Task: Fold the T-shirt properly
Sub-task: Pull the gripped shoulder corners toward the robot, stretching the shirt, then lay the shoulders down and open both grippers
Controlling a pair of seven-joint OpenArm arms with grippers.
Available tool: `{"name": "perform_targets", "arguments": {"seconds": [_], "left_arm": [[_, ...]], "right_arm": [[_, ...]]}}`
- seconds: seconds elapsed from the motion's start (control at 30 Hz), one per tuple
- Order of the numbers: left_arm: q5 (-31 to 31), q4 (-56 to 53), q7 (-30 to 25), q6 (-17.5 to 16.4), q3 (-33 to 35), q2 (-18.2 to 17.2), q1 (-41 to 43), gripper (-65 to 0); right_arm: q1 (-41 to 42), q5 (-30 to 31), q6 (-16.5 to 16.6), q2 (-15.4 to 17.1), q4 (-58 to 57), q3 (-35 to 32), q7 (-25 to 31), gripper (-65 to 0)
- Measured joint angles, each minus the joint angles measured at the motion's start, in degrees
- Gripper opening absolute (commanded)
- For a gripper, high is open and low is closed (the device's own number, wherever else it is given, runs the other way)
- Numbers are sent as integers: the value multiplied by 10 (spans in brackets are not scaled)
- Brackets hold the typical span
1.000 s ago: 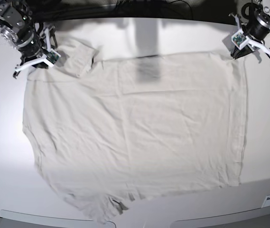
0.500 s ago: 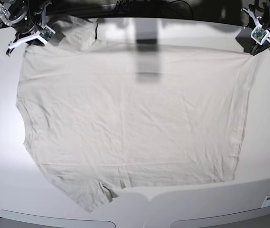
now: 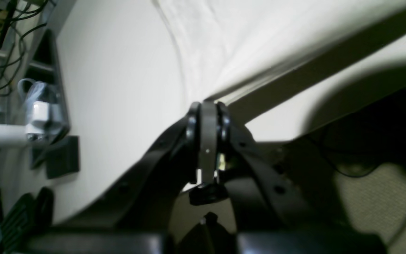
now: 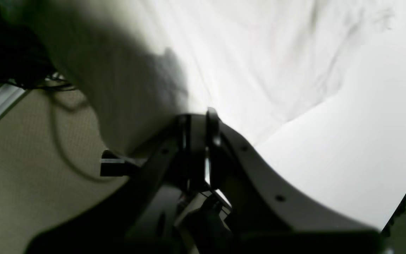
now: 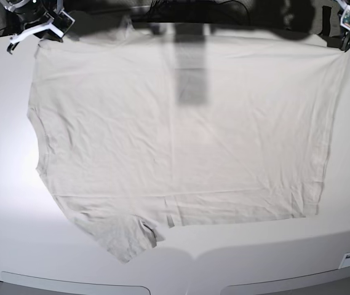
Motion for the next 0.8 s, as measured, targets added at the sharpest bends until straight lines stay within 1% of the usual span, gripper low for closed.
{"name": "perform_targets", "arguments": {"seconds": [0.27,0.43,0.53,0.6,0.67,0.8], "left_arm": [[0,11,-4,-2,-12,2,39,-650],[0,11,-6,-1,-32,3,43,-650],[0,11,-50,-1,-35,3,38,-650],[2,11,-53,-1,-35,3,18,-650],[0,11,-52,-12,-35,3,-7,-650],[2,11,-40,-67,-34,3,-63,-650]], "right_arm": [[-13,0,2,0,47,2,-31,-650],[-13,-2,4,0,76,2,-51,-650],[-12,-8,4,0,78,9,-35,-650],[-8,-8,4,0,78,19,-34,-650],[-5,-8,4,1,77,31,-34,-650],[35,35,5,0,69,35,-35,-650]]}}
